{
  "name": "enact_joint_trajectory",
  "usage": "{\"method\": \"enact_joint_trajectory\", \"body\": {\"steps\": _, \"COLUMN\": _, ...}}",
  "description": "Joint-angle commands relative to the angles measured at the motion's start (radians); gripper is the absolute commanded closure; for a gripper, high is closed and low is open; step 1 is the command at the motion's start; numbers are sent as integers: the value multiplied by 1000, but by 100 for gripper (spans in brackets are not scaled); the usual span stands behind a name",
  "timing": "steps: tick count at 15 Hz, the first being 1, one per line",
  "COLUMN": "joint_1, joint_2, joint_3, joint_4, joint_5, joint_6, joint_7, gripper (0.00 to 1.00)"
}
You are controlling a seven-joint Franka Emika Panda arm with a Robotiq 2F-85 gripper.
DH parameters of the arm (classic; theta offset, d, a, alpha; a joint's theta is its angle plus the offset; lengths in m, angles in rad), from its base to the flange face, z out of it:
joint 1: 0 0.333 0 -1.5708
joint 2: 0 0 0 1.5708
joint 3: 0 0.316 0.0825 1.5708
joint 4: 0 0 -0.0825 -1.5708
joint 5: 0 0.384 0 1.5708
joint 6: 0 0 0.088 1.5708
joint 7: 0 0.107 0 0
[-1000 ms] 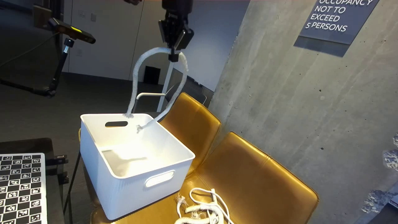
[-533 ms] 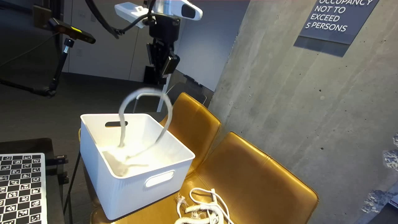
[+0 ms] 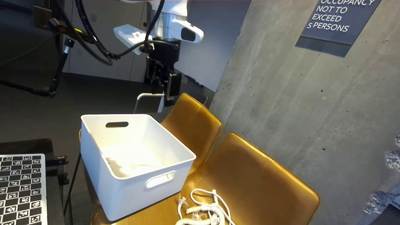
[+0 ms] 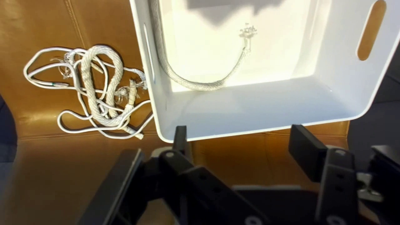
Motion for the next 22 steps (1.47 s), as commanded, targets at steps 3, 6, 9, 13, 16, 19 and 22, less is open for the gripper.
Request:
{"method": "enact_joint_trajectory", "body": {"steps": 3, "joint_1": -75, "joint_2": 144, "joint_3": -95, "joint_4": 31, "joint_5": -37, "joint_6": 118, "joint_7": -86, "gripper": 0}}
{"method": "enact_joint_trajectory", "body": {"steps": 6, "joint_1": -121, "joint_2": 228, "joint_3": -139, "joint_4": 45, "joint_5": -24, "joint_6": 164, "joint_7": -136, "gripper": 0}}
{"method": "enact_joint_trajectory", "body": {"steps": 9, "joint_1": -164, "joint_2": 325, "joint_3": -167, "joint_4": 88, "joint_5": -15, "joint_6": 200, "joint_7": -149, "gripper": 0}}
{"method": "enact_joint_trajectory", "body": {"steps": 13, "joint_1": -217, "joint_2": 461, "joint_3": -173, "joint_4": 164, "joint_5": 8, "joint_6": 226, "joint_7": -149, "gripper": 0}}
{"method": "enact_joint_trajectory", "body": {"steps": 16, "joint_1": -250, "joint_2": 570, "joint_3": -157, "joint_4": 218, "joint_5": 22, "joint_6": 250, "joint_7": -144, "gripper": 0}}
{"method": "enact_joint_trajectory", "body": {"steps": 19, "joint_1": -268, "joint_2": 690, "joint_3": -138, "joint_4": 293, "joint_5": 29, "joint_6": 277, "joint_7": -128, "gripper": 0}}
{"method": "enact_joint_trajectory", "body": {"steps": 22, "joint_1": -273, "joint_2": 805, "joint_3": -119, "joint_4": 392, "joint_5": 34, "joint_6": 288, "joint_7": -103, "gripper": 0}}
